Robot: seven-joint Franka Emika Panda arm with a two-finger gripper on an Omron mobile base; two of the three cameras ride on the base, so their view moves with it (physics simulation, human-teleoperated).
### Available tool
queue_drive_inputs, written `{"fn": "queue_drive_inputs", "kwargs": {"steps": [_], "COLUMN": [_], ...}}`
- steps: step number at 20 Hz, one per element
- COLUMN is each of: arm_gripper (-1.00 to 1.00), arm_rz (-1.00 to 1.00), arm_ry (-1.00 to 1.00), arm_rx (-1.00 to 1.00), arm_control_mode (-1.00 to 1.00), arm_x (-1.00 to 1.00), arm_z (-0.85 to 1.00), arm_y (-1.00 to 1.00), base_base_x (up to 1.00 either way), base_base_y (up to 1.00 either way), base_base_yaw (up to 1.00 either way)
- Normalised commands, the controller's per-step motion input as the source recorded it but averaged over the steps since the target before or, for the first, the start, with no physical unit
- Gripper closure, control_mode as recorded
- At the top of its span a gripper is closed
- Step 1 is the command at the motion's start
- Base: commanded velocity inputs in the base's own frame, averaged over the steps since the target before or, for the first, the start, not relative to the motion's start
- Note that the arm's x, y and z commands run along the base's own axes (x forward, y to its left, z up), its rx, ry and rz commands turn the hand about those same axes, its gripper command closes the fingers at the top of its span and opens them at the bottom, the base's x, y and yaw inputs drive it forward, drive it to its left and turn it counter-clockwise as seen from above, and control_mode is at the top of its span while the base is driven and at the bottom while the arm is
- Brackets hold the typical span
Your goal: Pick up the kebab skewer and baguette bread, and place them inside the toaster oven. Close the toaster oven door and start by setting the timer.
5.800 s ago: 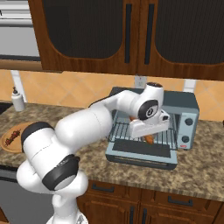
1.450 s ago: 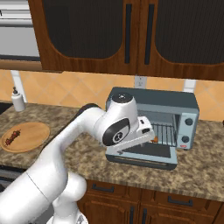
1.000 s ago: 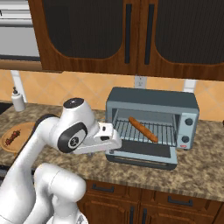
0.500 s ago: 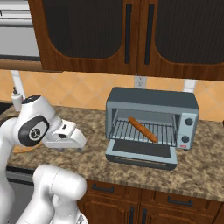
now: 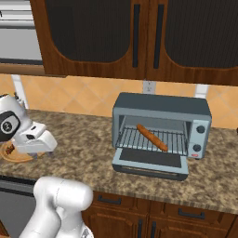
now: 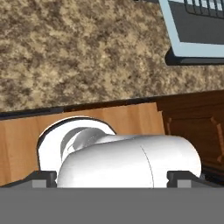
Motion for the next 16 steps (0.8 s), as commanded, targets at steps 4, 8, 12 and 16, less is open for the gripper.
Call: {"fn": "queue_drive_inputs", "kwargs": {"steps": [4, 8, 12, 16], "arm_gripper": [-1.00, -1.00, -1.00, -1.00], "arm_rz": [0.04, 0.00, 0.00, 0.01], "arm_ry": [0.10, 0.02, 0.04, 0.07], "arm_rx": [0.01, 0.08, 0.13, 0.11], "arm_control_mode": [-1.00, -1.00, -1.00, -1.00], "arm_x": [0.00, 0.01, 0.01, 0.44], "arm_z": [0.00, 0.00, -0.03, -0.31], "arm_y": [1.00, 1.00, 1.00, 0.66], "base_base_x": [0.00, 0.00, 0.00, 0.00], "base_base_y": [0.00, 0.00, 0.00, 0.00], "base_base_yaw": [0.00, 0.00, 0.00, 0.00]}}
